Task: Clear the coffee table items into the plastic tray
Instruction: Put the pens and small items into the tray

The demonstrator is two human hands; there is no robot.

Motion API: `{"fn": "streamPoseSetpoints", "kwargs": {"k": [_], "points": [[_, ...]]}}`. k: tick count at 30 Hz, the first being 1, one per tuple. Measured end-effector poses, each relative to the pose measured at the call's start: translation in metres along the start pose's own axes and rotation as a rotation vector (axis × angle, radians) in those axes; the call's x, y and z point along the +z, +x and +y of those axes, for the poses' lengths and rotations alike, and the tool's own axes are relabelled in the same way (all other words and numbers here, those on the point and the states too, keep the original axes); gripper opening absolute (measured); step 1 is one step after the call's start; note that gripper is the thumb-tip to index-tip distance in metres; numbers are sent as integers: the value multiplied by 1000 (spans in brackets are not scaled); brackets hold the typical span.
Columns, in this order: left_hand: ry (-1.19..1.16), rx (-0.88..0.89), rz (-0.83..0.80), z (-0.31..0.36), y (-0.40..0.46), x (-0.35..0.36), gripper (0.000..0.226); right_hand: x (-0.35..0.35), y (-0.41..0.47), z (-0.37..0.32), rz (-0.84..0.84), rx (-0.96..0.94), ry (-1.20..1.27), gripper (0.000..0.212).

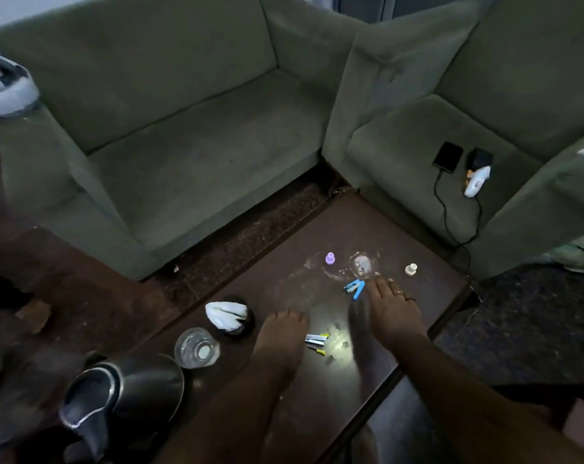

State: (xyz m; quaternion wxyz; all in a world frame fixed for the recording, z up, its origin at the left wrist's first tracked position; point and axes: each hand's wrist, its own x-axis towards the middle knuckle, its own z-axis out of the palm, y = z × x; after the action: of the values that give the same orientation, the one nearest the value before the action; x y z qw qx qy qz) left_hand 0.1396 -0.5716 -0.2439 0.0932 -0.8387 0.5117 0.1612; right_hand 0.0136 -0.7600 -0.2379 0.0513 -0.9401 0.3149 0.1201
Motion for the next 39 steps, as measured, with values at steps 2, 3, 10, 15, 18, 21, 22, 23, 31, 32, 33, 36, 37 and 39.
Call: {"fn": "streamPoseSetpoints", "kwargs": {"k": [2, 3, 10, 15, 18, 21, 22, 23, 31, 32, 33, 36, 37, 39], "points": [[-14, 40, -56, 7, 23, 19, 26, 20, 22, 10, -33, -33, -14, 54], [-20, 52, -84, 10, 33, 27, 25, 29, 34, 15, -52, -58, -38, 52], [-28, 114, -196, 20, 74, 72, 29, 59, 96, 28, -204, -315, -108, 54], [-124, 157, -277, 12, 97, 69, 32, 71, 112, 36, -193, -382, -116, 44], [-359, 59, -178, 10, 113, 51, 31, 73, 114, 42, -252, -370, -101, 37], [-550, -106, -44, 9, 135, 22, 27, 73, 115, 53, -323, -333, 3, 32], [-589, -143, -29, 8, 145, 13, 26, 73, 114, 57, -318, -308, 41, 32], [-619, -164, -20, 8, 156, 4, 27, 72, 115, 61, -308, -267, 87, 32], [-585, -335, 86, -4, 231, -42, 38, 26, 156, 114, -40, -16, 152, 33], [-577, -326, 65, -1, 237, -41, 36, 23, 160, 124, -46, 3, 116, 36], [-575, -330, 48, 2, 242, -38, 36, 23, 163, 133, -74, 21, 88, 41], [-562, -359, 31, 14, 251, -21, 36, 37, 163, 151, -147, 45, 79, 45], [-555, -350, 25, 18, 252, -13, 35, 44, 163, 154, -151, 49, 98, 42], [-560, -340, 32, 22, 253, -2, 32, 53, 161, 159, -158, 67, 149, 36]]}}
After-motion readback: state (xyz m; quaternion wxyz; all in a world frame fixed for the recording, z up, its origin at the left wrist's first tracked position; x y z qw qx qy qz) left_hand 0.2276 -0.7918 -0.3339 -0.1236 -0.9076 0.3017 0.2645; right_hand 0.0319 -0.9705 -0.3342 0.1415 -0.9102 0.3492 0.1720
